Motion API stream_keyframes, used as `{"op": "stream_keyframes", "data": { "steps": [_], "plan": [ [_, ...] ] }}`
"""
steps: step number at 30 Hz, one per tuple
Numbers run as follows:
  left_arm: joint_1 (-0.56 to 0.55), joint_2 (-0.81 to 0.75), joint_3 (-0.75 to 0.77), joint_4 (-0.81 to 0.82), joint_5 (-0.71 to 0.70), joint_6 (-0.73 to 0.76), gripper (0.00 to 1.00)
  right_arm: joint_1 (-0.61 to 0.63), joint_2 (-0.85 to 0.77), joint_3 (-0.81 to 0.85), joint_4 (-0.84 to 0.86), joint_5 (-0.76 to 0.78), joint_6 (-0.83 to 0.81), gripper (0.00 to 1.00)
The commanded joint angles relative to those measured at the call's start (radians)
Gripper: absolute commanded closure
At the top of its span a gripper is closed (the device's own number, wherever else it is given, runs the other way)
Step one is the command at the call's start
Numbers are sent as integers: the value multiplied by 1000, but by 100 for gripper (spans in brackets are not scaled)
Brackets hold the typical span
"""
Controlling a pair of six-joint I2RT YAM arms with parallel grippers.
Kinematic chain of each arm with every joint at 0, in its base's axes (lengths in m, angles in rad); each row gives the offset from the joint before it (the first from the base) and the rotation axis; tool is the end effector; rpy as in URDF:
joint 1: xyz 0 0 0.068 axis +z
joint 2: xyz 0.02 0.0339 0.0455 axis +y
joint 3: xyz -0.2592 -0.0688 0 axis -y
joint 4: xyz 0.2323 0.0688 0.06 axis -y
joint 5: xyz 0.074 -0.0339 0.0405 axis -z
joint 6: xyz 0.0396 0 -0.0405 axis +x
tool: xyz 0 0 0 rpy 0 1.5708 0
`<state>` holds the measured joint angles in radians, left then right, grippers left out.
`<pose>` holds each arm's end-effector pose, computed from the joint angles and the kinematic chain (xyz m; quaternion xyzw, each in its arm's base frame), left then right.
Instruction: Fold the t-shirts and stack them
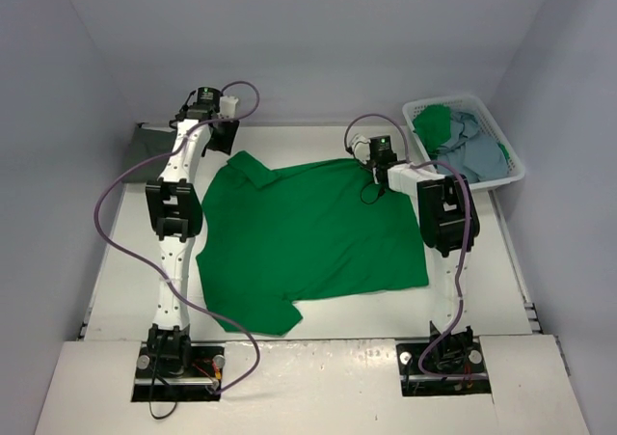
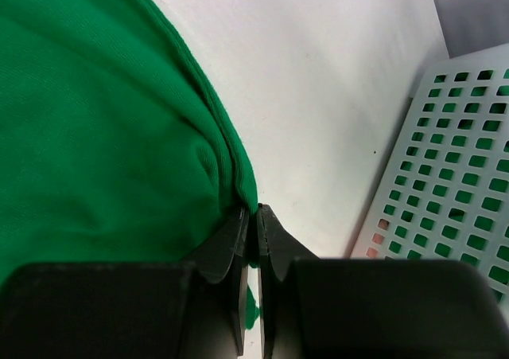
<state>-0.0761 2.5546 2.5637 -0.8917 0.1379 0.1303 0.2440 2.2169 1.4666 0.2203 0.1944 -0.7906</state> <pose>0.5375 -0.0464 0.2317 0.1199 0.9318 -0.0557 0.3382 0.4718 0.1096 0.1489 -0.3851 0.7744 -0.2146 0.4538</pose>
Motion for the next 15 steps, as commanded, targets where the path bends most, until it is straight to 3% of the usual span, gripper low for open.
{"op": "stream_keyframes", "data": {
  "steps": [1,6,15],
  "plan": [
    [-1,-46,62,-53,176,-44,58,9,-82,-2,-7,-15,40,100],
    [7,-36,69,-70,250,-54,58,21,-89,-14,-12,-15,48,100],
    [9,29,88,-50,180,-35,58,24,-128,-51,-12,-26,56,100]
  ]
}}
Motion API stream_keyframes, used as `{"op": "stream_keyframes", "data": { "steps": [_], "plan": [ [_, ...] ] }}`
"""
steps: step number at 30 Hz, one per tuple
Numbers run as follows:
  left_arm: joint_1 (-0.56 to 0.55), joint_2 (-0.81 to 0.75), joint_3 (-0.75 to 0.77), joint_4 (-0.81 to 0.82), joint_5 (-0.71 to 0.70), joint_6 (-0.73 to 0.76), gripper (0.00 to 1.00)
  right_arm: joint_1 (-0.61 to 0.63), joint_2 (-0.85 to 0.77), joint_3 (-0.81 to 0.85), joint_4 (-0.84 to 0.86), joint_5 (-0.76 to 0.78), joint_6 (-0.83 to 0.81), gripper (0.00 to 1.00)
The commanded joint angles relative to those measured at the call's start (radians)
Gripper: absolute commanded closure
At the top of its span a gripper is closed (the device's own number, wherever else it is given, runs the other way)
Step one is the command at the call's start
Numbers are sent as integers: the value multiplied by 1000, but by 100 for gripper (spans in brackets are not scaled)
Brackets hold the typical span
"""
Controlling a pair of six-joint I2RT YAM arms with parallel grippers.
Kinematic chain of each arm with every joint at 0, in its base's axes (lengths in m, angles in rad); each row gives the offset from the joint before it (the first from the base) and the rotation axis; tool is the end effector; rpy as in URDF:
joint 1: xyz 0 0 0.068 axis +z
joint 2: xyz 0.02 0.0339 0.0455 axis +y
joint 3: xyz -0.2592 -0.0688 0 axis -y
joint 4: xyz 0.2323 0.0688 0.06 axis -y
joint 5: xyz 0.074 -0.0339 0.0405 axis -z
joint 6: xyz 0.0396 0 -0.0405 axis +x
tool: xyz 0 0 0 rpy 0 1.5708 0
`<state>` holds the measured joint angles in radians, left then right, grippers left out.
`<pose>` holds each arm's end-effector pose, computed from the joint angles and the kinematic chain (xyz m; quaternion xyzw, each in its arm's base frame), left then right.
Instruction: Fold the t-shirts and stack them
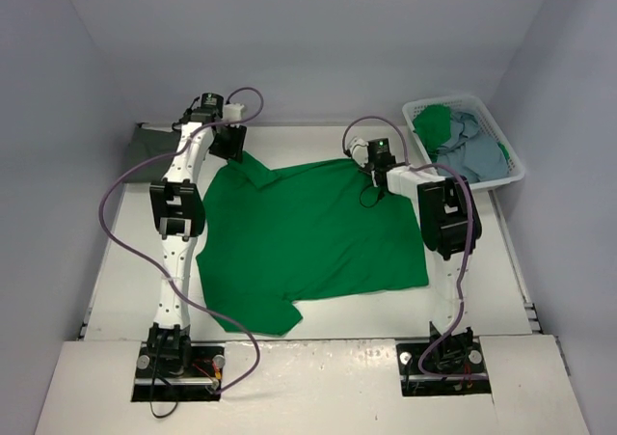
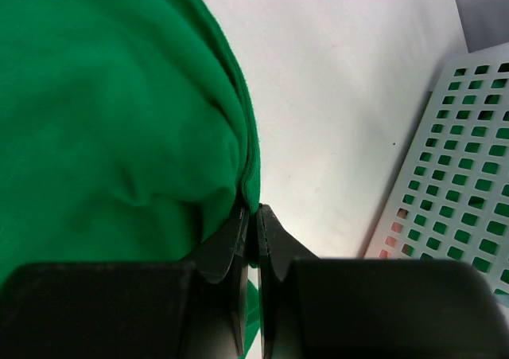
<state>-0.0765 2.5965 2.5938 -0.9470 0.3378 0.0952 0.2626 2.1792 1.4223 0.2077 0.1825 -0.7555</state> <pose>0.5363 -0.0543 0.2167 0.1317 0.9308 -0.1572 0.3027 0.4602 0.1163 0.1513 -0.3845 0.7803 -0.1959 0.4527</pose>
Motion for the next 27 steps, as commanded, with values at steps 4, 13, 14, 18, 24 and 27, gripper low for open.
{"op": "stream_keyframes", "data": {
  "steps": [4,13,14,18,24,27],
  "plan": [
    [9,4,63,23,-54,14,58,4,-101,-25,-1,-17,24,100],
    [12,8,65,77,-75,5,58,4,-116,-46,1,-15,25,100],
    [12,8,68,82,-74,3,58,4,-117,-48,-1,-17,24,100],
    [14,4,68,102,-68,-5,58,4,-111,-42,-1,-12,24,100],
    [14,23,63,105,-71,0,57,7,-110,-42,-7,-15,25,100],
    [15,34,65,112,-72,1,57,9,-107,-45,-5,-14,22,100]
  ]
}}
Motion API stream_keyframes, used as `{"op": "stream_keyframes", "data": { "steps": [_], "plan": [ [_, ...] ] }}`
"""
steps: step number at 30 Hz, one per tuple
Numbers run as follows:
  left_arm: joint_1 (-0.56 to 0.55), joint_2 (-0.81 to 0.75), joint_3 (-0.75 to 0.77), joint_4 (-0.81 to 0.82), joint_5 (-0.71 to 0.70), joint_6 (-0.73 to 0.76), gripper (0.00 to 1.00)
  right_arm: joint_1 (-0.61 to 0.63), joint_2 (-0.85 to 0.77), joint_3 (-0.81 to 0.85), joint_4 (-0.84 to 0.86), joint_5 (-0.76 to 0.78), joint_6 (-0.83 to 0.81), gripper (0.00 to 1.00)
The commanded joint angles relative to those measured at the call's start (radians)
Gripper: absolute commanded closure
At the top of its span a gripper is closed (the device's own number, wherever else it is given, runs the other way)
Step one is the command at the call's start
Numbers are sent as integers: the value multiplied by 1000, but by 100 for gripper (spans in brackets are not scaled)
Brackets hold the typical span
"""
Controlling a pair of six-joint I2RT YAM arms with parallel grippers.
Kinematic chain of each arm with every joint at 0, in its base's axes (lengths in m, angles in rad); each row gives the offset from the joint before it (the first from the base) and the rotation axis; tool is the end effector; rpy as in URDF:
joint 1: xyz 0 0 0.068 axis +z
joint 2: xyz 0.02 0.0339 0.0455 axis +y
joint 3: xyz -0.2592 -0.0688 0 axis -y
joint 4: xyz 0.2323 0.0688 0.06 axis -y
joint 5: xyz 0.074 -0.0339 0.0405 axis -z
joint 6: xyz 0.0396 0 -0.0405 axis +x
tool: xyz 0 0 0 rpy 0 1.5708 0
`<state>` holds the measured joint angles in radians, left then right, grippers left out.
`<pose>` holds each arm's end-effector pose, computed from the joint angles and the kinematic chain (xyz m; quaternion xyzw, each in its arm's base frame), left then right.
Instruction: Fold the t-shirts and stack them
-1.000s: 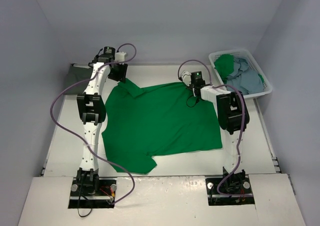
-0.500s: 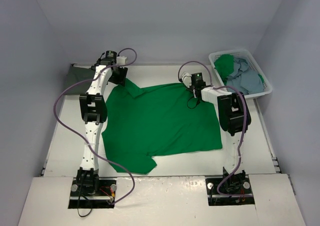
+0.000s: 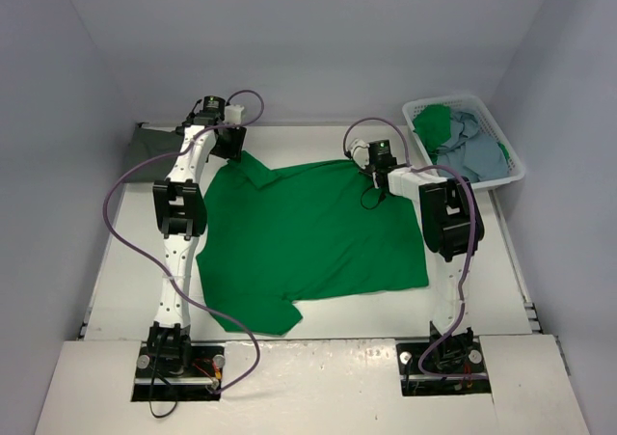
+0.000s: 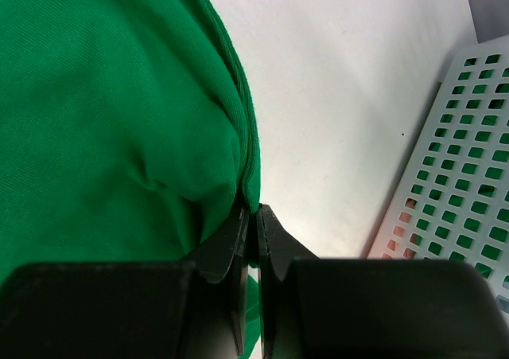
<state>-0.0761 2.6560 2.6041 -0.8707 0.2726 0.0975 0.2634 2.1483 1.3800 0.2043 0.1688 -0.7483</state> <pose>0.5496 -0.0526 0.1930 0.1245 0.9319 -0.1254 0.3169 0.4514 0.1148 0.1520 -0.3874 0.7832 -0.1871 0.4489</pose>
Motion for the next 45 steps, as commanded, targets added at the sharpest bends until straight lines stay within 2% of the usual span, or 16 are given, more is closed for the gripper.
{"op": "stream_keyframes", "data": {
  "steps": [1,16,20,21,25,26,30,40,45],
  "plan": [
    [15,-22,56,39,-7,-1,57,8,-76,-6,-2,0,17,100],
    [16,21,57,35,5,-1,54,13,-79,-10,-2,-5,18,100],
    [16,7,44,41,4,-4,70,14,-74,-12,-3,-3,24,100],
    [16,2,37,44,1,-4,78,14,-74,-15,-2,-3,26,100],
    [16,-30,2,71,-19,-28,99,17,-71,-19,-2,-3,29,100],
    [16,-44,-2,81,-26,-31,100,17,-70,-21,-2,-3,29,100],
    [15,-71,-22,94,-35,-41,100,22,-73,-25,-2,-2,29,100],
    [13,-87,-38,93,-75,-21,85,28,-79,-41,-2,-9,32,100],
    [12,-96,-41,95,-81,-18,85,30,-73,-42,-3,-9,32,100]
  ]
}}
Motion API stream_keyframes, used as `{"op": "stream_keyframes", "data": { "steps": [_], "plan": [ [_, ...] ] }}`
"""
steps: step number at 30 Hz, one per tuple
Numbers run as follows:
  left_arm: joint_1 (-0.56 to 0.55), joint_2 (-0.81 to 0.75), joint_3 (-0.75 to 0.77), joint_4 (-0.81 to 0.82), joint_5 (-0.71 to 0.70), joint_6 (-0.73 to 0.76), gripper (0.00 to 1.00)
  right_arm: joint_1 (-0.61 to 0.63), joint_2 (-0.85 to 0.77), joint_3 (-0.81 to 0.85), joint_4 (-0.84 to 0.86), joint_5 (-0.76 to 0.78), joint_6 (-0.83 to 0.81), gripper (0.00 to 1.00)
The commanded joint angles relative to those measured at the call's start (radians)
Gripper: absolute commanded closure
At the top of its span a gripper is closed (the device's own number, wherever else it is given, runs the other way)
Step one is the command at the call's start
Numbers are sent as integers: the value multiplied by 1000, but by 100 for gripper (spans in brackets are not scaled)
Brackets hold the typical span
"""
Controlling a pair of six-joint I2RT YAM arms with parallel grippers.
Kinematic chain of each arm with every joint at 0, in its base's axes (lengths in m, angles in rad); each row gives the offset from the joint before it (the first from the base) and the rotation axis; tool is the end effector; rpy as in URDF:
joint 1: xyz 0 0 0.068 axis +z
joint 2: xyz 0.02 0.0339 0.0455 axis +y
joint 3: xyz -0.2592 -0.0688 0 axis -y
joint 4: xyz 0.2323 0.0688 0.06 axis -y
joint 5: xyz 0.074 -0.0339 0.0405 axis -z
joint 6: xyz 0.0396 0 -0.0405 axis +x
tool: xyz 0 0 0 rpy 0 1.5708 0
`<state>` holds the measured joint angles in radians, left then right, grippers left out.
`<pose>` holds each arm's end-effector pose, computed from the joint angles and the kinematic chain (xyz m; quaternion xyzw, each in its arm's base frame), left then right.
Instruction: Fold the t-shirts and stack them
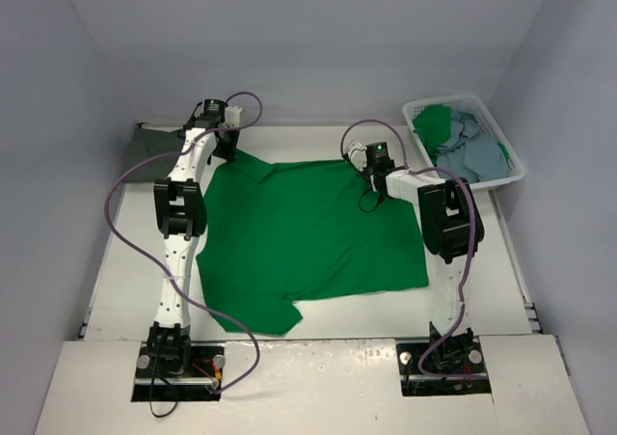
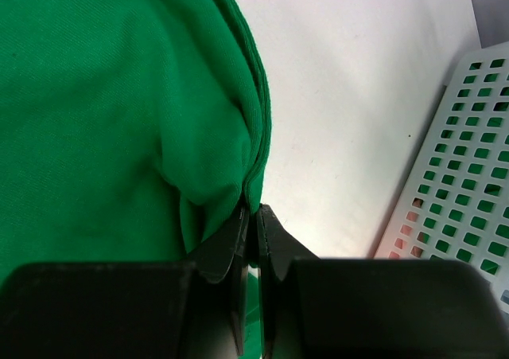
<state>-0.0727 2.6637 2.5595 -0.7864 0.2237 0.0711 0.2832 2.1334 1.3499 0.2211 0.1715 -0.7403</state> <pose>0.5562 -0.0493 0.1807 0.1044 0.9317 -0.1055 0.3314 0.4443 0.1223 0.1510 -0.3911 0.7809 -0.1821 0.4518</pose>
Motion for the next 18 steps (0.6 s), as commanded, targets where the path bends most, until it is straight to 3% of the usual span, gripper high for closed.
{"op": "stream_keyframes", "data": {
  "steps": [1,11,16,18],
  "plan": [
    [8,-108,4,13,-32,6,85,10,-58,-12,-19,-12,24,100],
    [2,-137,-13,19,-37,9,84,17,-56,-15,-19,-12,27,100],
    [1,-140,-15,19,-41,10,59,17,-56,-23,-20,-12,24,100],
    [-1,-142,-15,18,-43,10,59,17,-56,-24,-20,-12,24,100]
  ]
}}
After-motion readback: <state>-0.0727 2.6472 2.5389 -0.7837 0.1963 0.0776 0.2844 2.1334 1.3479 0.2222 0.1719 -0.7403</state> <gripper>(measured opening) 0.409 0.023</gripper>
